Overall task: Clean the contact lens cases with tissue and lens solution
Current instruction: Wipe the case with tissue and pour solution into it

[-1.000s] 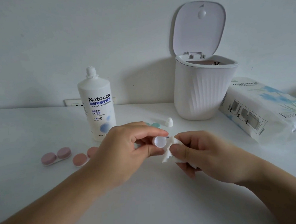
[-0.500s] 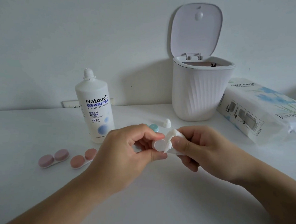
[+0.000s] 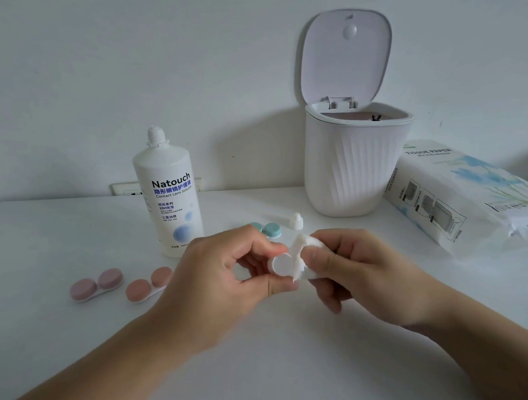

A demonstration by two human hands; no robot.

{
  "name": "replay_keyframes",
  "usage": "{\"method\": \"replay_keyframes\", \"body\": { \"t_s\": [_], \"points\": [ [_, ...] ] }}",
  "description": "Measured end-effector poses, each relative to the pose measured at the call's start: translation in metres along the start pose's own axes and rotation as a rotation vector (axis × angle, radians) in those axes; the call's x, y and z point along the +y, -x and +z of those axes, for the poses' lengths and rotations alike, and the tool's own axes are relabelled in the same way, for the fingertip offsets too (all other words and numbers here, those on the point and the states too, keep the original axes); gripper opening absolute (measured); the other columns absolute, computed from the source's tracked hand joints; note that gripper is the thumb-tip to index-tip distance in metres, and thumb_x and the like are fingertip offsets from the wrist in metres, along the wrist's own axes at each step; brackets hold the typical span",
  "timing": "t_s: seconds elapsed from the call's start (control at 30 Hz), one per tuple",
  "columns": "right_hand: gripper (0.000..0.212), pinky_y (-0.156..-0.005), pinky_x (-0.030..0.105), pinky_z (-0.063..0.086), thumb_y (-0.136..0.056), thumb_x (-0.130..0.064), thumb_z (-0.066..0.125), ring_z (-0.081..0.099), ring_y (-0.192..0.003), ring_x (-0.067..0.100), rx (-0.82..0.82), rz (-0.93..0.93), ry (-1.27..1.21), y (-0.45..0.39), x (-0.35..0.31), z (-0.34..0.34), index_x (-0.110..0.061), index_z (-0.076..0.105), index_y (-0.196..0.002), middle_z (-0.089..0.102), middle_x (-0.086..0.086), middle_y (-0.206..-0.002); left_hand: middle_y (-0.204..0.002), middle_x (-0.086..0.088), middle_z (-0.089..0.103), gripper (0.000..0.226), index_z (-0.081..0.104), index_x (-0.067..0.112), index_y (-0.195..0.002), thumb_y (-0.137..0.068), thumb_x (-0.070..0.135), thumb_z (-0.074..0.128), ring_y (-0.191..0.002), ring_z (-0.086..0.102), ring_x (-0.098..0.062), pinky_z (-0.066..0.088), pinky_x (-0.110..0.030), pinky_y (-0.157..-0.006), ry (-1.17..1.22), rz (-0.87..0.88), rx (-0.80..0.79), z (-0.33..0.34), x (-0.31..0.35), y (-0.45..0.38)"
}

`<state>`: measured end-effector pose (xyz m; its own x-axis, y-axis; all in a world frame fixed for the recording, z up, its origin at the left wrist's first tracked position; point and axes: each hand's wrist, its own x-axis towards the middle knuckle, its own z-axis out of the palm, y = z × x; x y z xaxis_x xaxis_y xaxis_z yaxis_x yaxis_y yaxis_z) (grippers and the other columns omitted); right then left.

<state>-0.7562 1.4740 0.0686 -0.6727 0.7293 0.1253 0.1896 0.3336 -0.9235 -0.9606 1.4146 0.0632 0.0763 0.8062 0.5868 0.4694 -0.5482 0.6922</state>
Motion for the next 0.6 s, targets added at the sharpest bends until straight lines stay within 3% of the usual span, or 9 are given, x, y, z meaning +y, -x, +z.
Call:
{"method": "replay_keyframes", "body": {
  "t_s": [0.17,0.27,0.4,0.5,0.6],
  "points": [
    [0.039,-0.054,0.028,0.036,-0.095,-0.042,0.054,0.048,-0.054,0.021,0.038,-0.003,-0.022,-0.001,0.000,0.000,-0.008,0.057,-0.076,0.058,0.002,-0.059,-0.077,0.021,0.067,0.035,0.066,0.035,-0.091,-0.065,0.037,0.090,-0.067,0.063,0.002,0.043,-0.003,-0.071,-0.031,-0.002,0.023,0.003,0.001,0.000],
    [0.035,-0.053,0.022,0.037,-0.096,-0.039,0.054,0.047,-0.051,0.015,-0.030,0.021,0.093,0.001,0.001,-0.002,-0.017,0.054,-0.069,0.056,-0.002,-0.055,-0.078,0.024,0.070,0.024,0.070,0.040,-0.089,-0.073,0.029,0.084,-0.073,0.065,0.003,0.049,-0.006,-0.076,0.042,-0.076,-0.085,-0.003,-0.006,-0.001],
    [0.038,-0.051,0.014,0.038,-0.093,-0.041,0.057,0.047,-0.047,0.010,-0.114,0.070,0.240,0.003,0.002,-0.003,-0.009,0.054,-0.072,0.057,-0.003,-0.053,-0.086,0.023,0.073,0.029,0.074,0.043,-0.091,-0.078,0.019,0.084,-0.085,0.069,0.000,0.045,-0.004,-0.079,-0.045,-0.123,-0.203,-0.010,-0.010,-0.004],
    [0.031,-0.053,0.012,0.038,-0.093,-0.042,0.060,0.050,-0.050,0.007,-0.042,0.040,0.241,0.002,0.001,-0.006,-0.018,0.063,-0.074,0.064,-0.002,-0.056,-0.087,0.016,0.074,0.028,0.073,0.039,-0.096,-0.076,0.024,0.084,-0.084,0.070,-0.006,0.050,-0.011,-0.081,0.022,-0.147,-0.173,-0.010,-0.011,-0.007],
    [0.009,-0.054,0.012,0.042,-0.094,-0.029,0.070,0.059,-0.053,0.008,0.103,-0.057,0.053,-0.001,-0.001,-0.006,-0.022,0.076,-0.091,0.069,0.001,-0.064,-0.084,0.010,0.074,0.033,0.071,0.037,-0.096,-0.068,0.033,0.089,-0.080,0.069,-0.007,0.053,-0.017,-0.081,0.079,-0.181,-0.107,-0.008,-0.011,-0.008]
  ]
}}
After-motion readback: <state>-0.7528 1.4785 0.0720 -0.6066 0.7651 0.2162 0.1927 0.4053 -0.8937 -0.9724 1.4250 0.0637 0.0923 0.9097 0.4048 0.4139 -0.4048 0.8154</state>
